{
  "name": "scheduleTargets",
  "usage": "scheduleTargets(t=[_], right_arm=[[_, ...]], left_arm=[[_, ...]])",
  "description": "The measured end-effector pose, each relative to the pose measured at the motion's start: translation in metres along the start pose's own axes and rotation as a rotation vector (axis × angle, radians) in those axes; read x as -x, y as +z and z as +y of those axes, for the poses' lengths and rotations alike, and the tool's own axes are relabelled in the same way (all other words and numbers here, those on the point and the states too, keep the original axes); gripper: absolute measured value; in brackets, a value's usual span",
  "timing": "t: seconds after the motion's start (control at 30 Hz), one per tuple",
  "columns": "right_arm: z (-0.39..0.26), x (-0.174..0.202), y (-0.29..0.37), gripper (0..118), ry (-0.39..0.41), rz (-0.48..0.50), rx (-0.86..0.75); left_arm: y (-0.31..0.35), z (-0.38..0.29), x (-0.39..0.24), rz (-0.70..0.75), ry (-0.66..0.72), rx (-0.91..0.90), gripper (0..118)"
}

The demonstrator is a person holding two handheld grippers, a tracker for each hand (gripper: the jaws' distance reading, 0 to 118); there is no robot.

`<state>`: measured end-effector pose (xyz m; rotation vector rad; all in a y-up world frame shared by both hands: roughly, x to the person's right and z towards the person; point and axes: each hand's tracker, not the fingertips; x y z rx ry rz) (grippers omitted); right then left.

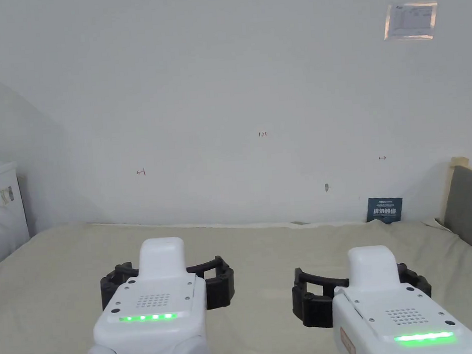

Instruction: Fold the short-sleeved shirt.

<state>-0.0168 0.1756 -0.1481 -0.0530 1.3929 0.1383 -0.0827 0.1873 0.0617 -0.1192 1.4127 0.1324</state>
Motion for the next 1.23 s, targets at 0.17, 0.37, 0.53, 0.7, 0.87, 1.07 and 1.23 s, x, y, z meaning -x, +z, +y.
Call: scheduleTargets(t=[0.17,0.37,0.53,0.7,0.87,1.07,1.23], right_arm=[[0.003,-0.002,0.001,118,-0.006,0.004,-0.004],[-0.001,-0.009,-0.004,118,0.001,-0.013,-0.001],[0.000,-0.007,-0.001,118,-0.012,-0.010,-0.005],[-0.001,-0.008,0.000,118,-0.014,-0.012,-0.019],[-0.003,-0.011,0.001,118,-0.018,-0.015,-0.020],[-0.005,-0.012,0.002,118,-0.018,-0.010,-0.021],[-0.002,-0.012,0.011,118,-0.017,-0.013,-0.033]], left_arm=[[-0.007,0.003,-0.001,-0.006,0.034,0.066,118],[-0.010,-0.003,-0.003,-0.001,-0.023,-0.050,118],[-0.008,-0.005,-0.012,0.045,-0.050,-0.018,118],[-0.005,-0.014,-0.016,0.041,-0.047,-0.050,118],[0.000,-0.014,-0.013,0.013,-0.038,-0.066,118],[-0.001,-0.014,-0.009,-0.005,-0.034,-0.079,118],[-0.005,-0.011,-0.006,0.016,-0.028,-0.093,118]])
